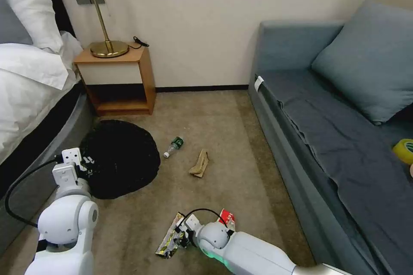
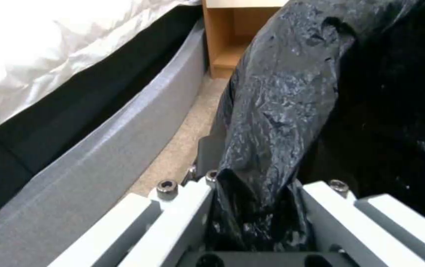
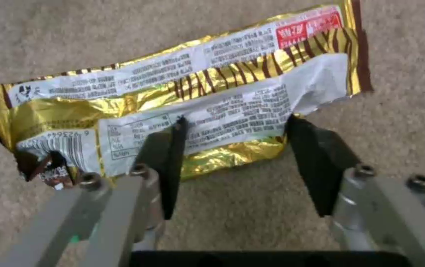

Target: Pick up the trash bin, then pick up the garbage on the floor and place it into the trash bin.

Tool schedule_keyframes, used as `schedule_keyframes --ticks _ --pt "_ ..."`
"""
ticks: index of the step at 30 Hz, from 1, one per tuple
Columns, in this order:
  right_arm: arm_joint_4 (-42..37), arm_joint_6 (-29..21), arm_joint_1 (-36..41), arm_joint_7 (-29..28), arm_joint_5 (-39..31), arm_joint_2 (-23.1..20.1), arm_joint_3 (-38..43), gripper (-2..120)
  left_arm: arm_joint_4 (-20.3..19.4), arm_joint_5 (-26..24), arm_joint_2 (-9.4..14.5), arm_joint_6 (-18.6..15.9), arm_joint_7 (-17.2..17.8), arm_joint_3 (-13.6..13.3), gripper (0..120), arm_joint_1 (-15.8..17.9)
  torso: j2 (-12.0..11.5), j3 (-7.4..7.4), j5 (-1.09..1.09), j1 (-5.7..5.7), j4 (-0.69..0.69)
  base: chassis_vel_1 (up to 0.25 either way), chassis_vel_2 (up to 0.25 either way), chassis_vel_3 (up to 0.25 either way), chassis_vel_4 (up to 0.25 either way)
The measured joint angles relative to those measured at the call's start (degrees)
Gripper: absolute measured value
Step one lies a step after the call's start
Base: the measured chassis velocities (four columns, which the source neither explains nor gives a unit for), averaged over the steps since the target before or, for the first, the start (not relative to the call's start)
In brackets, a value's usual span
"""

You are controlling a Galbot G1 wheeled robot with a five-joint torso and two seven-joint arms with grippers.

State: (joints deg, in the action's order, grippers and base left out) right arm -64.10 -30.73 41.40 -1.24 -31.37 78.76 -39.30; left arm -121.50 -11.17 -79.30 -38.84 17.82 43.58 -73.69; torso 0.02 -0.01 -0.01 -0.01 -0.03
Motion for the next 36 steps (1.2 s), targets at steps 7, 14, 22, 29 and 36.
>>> schedule_keyframes --ticks 7,14,22,29,36 --pt "0.2 0.4 0.3 0.4 0.4 0.1 0.0 26 0.0 0.1 -0.1 0.2 0.0 0.2 2 -0.2 0.0 0.0 0.03 0.0 0.04 0.0 0.0 0.0 0.0" --pt "-0.1 0.6 0.6 0.9 0.5 0.2 0.3 8 -0.1 0.2 -0.4 0.2 0.0 0.2 2 -0.6 0.0 0.02 0.04 0.01 0.07 0.0 0.0 0.0 0.0" --pt "-1.1 0.5 0.6 1.1 0.5 0.1 1.4 0 -0.1 0.3 -0.4 0.4 0.0 0.3 2 -1.1 0.0 0.03 0.01 0.01 0.05 0.0 0.0 0.0 0.0" --pt "-3.4 0.2 0.1 0.9 0.3 -0.4 2.8 0 -0.1 0.2 0.0 0.4 0.0 0.4 2 -1.4 0.0 0.02 0.01 0.01 0.04 0.0 0.0 0.0 0.0" --pt "-7.0 0.0 -0.6 0.6 0.1 -1.3 5.9 0 0.5 -0.1 0.4 0.8 -0.3 0.7 2 -2.1 0.0 0.02 0.01 0.01 0.03 0.0 0.0 0.0 0.0"
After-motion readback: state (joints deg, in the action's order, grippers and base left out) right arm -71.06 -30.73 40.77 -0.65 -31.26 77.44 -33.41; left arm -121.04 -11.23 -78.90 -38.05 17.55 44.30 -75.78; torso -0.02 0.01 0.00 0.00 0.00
